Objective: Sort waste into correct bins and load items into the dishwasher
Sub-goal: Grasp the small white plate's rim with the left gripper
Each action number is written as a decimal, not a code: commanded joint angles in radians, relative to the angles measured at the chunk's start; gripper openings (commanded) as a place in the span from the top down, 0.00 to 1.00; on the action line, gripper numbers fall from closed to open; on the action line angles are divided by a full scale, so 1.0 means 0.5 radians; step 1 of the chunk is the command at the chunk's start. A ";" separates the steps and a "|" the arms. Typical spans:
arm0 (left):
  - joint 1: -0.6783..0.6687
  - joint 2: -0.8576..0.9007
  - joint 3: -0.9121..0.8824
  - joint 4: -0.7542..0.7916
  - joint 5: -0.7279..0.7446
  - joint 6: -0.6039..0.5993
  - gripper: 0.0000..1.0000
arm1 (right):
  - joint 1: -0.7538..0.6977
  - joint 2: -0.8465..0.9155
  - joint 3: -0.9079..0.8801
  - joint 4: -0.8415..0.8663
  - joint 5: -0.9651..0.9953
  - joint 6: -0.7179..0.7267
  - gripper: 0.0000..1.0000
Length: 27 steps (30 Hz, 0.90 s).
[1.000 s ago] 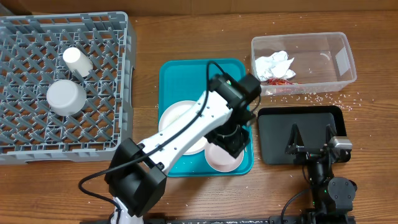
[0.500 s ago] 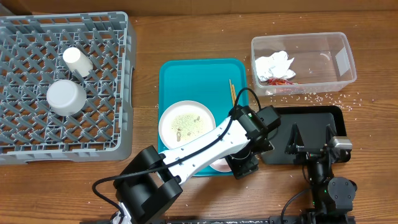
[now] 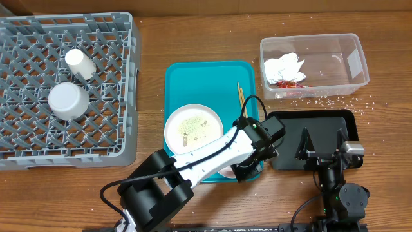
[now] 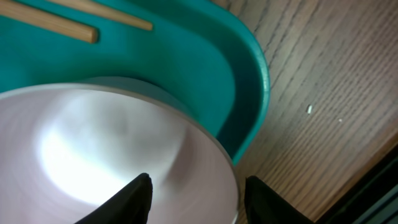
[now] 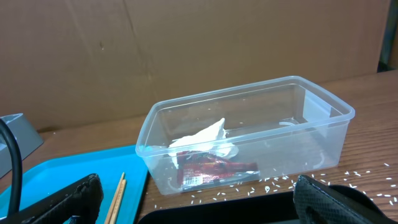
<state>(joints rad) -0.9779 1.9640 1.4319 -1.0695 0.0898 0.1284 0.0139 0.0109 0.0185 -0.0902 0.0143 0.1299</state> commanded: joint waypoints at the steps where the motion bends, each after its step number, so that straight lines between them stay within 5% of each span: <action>1: -0.006 -0.011 -0.018 0.022 -0.060 -0.040 0.53 | 0.008 -0.015 -0.021 0.013 -0.003 -0.014 0.00; 13: -0.010 -0.011 -0.021 0.022 0.030 -0.040 0.66 | 0.008 -0.015 -0.021 0.013 -0.003 -0.014 0.00; 27: -0.009 -0.013 0.066 -0.074 0.085 -0.053 0.96 | 0.008 -0.015 -0.021 0.013 -0.003 -0.014 0.00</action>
<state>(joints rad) -0.9802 1.9640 1.4296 -1.0904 0.1165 0.1074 0.0139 0.0109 0.0185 -0.0902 0.0143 0.1295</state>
